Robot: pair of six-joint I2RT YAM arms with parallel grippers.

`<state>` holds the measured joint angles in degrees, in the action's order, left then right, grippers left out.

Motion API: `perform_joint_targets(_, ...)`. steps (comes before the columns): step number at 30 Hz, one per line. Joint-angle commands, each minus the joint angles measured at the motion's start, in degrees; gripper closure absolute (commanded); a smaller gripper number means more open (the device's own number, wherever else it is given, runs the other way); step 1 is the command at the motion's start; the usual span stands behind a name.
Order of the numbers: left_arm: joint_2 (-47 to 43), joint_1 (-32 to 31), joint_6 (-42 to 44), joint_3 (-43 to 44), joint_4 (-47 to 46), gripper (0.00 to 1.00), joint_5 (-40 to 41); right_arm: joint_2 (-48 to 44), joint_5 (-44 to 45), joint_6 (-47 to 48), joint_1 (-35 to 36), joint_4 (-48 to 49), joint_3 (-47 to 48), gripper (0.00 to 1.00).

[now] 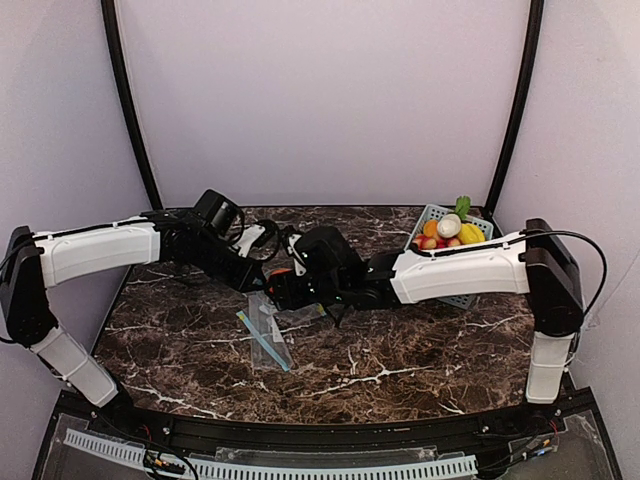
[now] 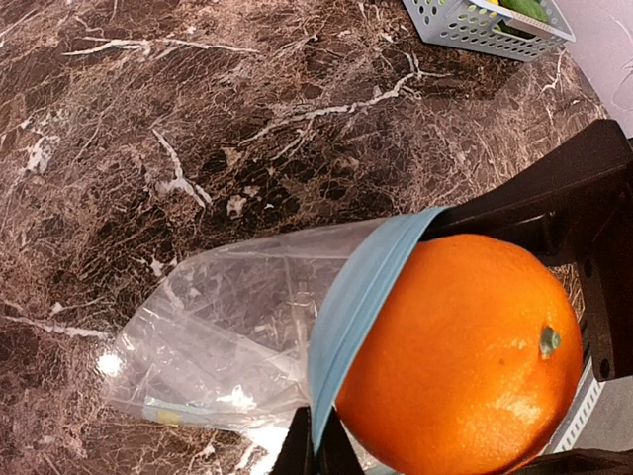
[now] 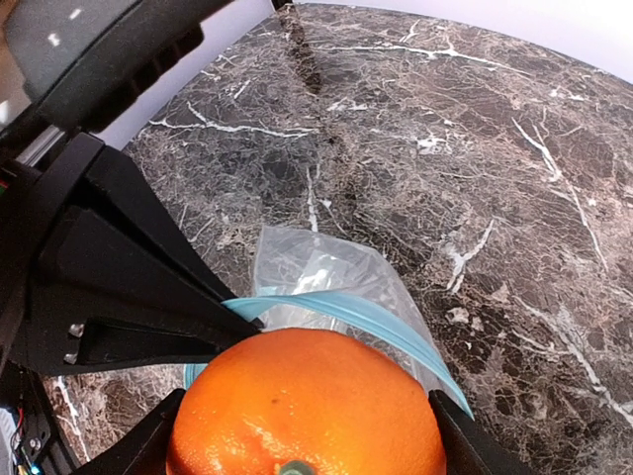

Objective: Place the food in the zip-top bag and seal the zipper
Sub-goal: Place the fake fruit in the zipper food storage bag.

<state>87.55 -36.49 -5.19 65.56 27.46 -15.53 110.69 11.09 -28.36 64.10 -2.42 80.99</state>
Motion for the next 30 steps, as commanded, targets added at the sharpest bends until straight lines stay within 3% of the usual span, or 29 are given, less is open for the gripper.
perform_joint_targets(1, 0.07, -0.03, 0.21, -0.52, -0.06, 0.99, -1.29, 2.35, 3.84, -0.78, 0.37, -1.30, 1.07, 0.52)
perform_joint_targets(16, -2.19, 0.71, -0.32, -1.15, -1.46, 0.99, -2.55, 5.83, 7.04, -2.09, 0.03, -7.46, 3.27, 0.46)
perform_joint_targets(25, -0.92, 1.08, -0.75, -0.99, -1.43, 0.99, -4.46, 4.44, 7.45, -0.94, 0.05, -8.83, 3.85, 0.16)
perform_joint_targets(30, -0.83, 1.14, -0.79, -0.96, -1.39, 0.99, -4.42, 2.33, 7.16, 0.14, 0.01, -9.27, 3.67, 0.06)
